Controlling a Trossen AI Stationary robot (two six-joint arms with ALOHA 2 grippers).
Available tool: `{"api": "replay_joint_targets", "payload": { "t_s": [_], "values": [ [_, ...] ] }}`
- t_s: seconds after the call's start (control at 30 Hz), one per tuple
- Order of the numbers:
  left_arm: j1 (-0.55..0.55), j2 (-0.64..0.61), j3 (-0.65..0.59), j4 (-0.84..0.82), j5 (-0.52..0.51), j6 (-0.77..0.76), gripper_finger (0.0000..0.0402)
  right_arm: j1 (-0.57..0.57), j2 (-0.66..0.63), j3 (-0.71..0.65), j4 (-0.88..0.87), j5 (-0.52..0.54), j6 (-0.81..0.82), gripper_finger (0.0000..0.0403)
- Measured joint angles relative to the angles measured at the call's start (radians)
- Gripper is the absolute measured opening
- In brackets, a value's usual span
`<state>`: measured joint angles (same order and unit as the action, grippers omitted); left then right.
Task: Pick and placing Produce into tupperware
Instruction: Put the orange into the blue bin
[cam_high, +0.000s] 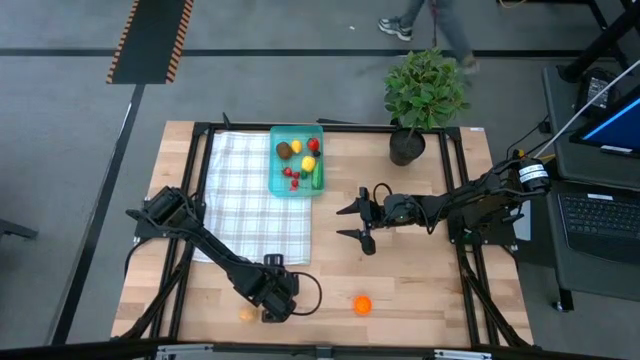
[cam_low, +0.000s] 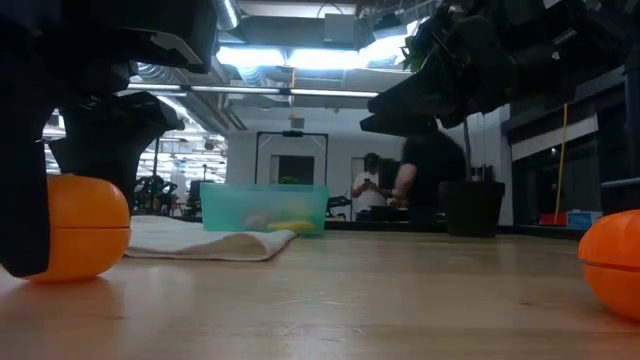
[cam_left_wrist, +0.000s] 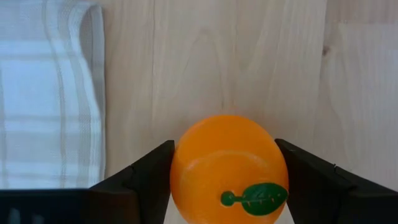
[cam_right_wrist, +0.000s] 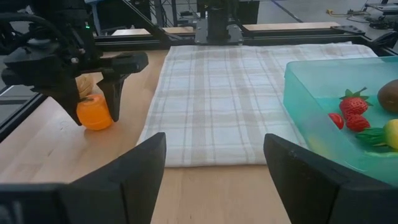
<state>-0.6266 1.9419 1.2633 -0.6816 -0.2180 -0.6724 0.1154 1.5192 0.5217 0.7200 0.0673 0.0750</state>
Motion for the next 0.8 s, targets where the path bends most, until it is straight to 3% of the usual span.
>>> {"api": "replay_joint_targets", "payload": {
  "t_s": [0.3,0.8],
  "values": [
    [0.0,-0.016,-0.002,-0.037,0.009,0.026,0.0241,0.0,0.0,0.0,-0.001,0.0,0.0,0.0272],
    [0.013,-0.251,-0.046,-0.073,-0.095,0.153,0.0241,0.045,0.0,-0.001,-0.005,-0.001,-0.031,0.0272]
  ]
}}
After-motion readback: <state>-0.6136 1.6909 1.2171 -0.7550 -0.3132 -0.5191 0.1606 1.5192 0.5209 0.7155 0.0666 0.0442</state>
